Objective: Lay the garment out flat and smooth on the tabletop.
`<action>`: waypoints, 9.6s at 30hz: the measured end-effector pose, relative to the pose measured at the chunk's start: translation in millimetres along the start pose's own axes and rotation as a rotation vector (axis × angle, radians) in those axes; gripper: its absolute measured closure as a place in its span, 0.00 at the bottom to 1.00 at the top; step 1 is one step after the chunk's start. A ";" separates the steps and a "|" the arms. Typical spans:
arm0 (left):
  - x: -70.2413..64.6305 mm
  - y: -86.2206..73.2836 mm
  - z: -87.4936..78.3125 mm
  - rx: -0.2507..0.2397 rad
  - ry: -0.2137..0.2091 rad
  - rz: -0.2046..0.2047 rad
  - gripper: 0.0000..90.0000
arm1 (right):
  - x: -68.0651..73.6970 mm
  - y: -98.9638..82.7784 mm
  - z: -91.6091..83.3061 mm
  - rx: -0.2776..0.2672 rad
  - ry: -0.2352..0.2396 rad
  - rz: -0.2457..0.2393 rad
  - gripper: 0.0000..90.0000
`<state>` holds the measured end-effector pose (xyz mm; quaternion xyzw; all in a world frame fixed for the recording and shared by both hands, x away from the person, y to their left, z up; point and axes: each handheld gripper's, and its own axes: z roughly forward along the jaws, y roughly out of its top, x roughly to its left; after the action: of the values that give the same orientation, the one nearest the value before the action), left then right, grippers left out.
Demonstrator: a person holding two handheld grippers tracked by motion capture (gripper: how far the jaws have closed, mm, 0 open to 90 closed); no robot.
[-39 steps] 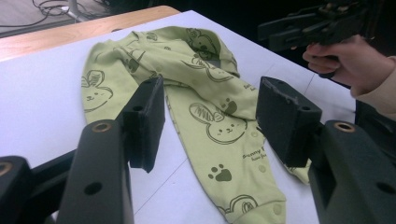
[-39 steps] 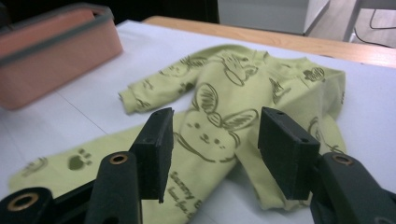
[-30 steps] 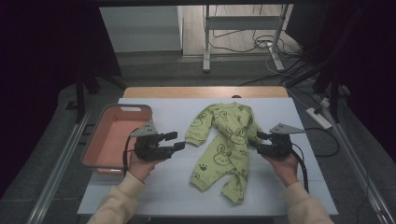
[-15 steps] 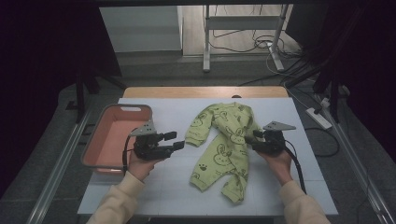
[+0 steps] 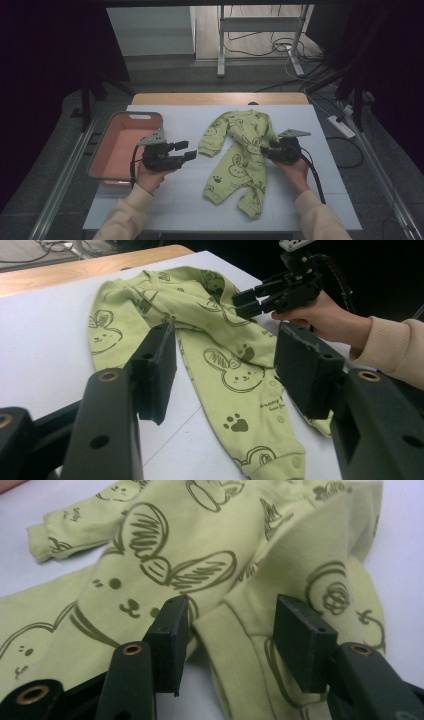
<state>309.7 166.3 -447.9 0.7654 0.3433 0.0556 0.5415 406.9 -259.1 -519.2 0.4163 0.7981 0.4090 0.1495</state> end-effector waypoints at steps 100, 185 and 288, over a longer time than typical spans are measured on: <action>1.4 -0.3 -0.6 0.003 -0.010 -0.017 0.46 | -89.8 -13.5 -100.7 -0.249 -0.308 0.295 0.54; 61.7 -30.8 128.0 0.274 0.292 -0.144 0.56 | 32.1 -35.1 -100.0 -0.140 0.043 0.003 0.47; 140.8 60.1 62.5 0.096 0.302 -0.312 0.93 | 32.8 -33.8 -99.7 -0.136 0.017 -0.008 0.47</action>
<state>473.1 188.6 -461.6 0.7109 0.5371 0.0684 0.4489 310.8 -296.7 -480.2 0.3987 0.7714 0.4651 0.1722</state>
